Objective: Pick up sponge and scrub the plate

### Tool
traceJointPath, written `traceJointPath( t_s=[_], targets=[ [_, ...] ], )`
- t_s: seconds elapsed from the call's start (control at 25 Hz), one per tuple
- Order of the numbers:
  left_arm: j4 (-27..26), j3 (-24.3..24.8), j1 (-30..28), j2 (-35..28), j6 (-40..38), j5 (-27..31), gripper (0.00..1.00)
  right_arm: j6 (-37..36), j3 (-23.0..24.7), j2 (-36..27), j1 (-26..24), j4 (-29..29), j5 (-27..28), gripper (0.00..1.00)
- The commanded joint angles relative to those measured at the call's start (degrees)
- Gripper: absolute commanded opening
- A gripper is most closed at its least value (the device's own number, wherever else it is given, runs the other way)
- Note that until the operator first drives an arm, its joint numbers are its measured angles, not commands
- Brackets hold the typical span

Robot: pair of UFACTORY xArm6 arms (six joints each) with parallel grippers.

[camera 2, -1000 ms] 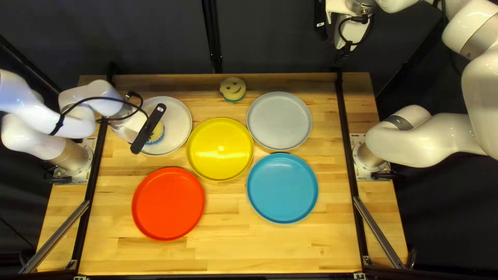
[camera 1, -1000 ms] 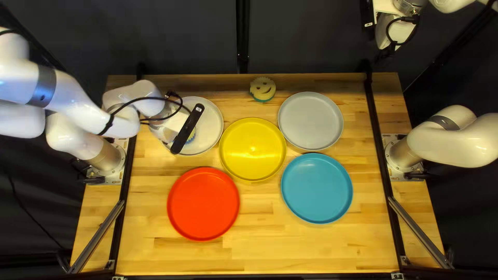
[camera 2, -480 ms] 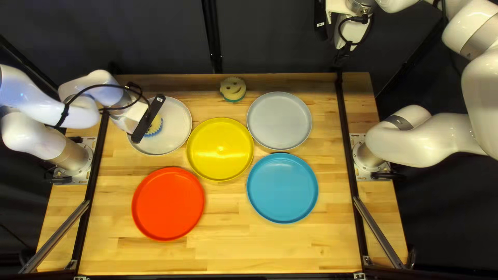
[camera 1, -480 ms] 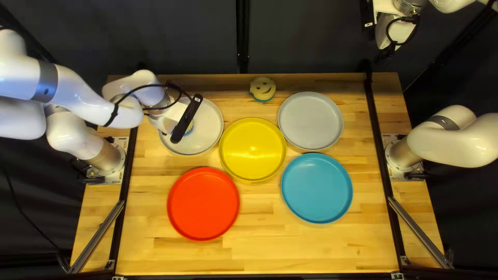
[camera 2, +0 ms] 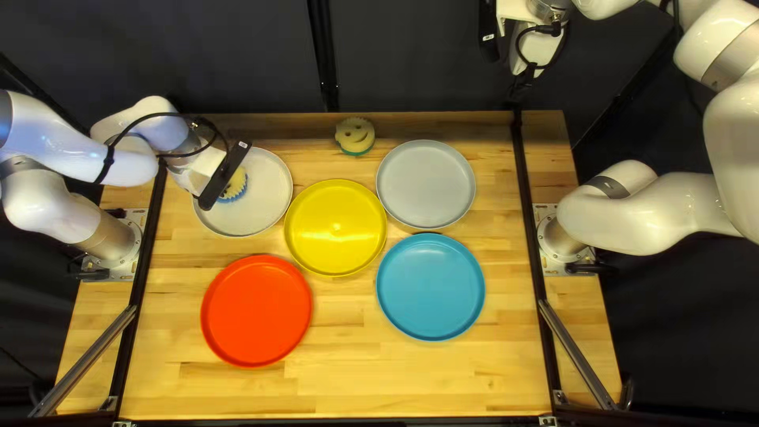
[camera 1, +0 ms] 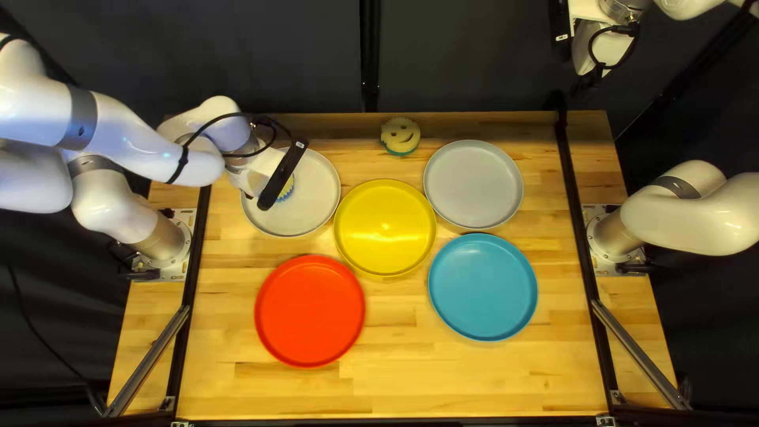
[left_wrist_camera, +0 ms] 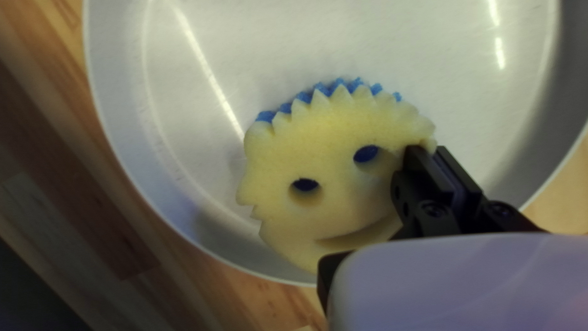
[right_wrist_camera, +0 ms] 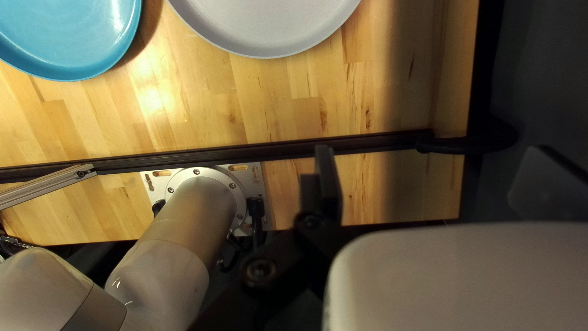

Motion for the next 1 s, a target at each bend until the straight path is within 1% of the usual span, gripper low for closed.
traceJointPath(
  t_s=[0.04,0.12,0.2,0.24,0.36,0.4,0.6,0.64,0.68,0.8,0.88,0.96,1.0],
  targets=[
    [0.94,3.48,-3.95,-4.99,-5.19,0.80,0.00,0.00,0.00,0.00,0.00,0.00,0.00,1.00],
    [0.68,4.24,-3.46,-5.19,-4.58,0.50,0.00,0.00,0.00,0.00,0.00,0.00,0.00,1.00],
    [0.22,4.24,-1.49,-4.64,-2.44,0.47,0.00,0.00,0.00,0.00,0.00,0.00,0.00,1.00],
    [-0.22,3.60,0.30,-3.25,-0.45,0.12,0.00,0.00,0.00,0.00,0.00,0.00,0.00,1.00],
    [-0.79,1.30,3.08,0.57,2.66,-0.79,0.00,0.00,0.00,0.00,0.00,0.00,0.00,1.00],
    [-0.82,0.80,3.57,1.17,3.19,-0.82,0.00,0.00,0.00,0.00,0.00,0.00,0.00,1.00],
    [-1.80,-3.28,6.90,8.39,8.06,-3.22,0.00,0.00,0.00,0.00,0.00,0.00,0.00,1.00],
    [-2.16,-4.71,7.72,10.29,9.34,-3.65,0.00,0.00,0.00,0.00,0.00,0.00,0.00,1.00],
    [-2.25,-5.15,8.00,10.64,9.74,-3.61,0.00,0.00,0.00,0.00,0.00,0.00,0.00,1.00],
    [-0.93,-7.01,7.22,9.37,7.84,-1.84,0.00,0.00,0.00,0.00,0.00,0.00,0.00,1.00],
    [0.71,-7.41,5.73,6.67,4.99,-0.13,0.00,0.00,0.00,0.00,0.00,0.00,0.00,1.00],
    [2.76,-7.30,2.56,3.53,0.30,1.02,0.00,0.00,0.00,0.00,0.00,0.00,0.00,1.00],
    [3.13,-7.14,2.00,3.02,-0.46,0.95,0.00,0.00,0.00,0.00,0.00,0.00,0.00,1.00]
  ],
)
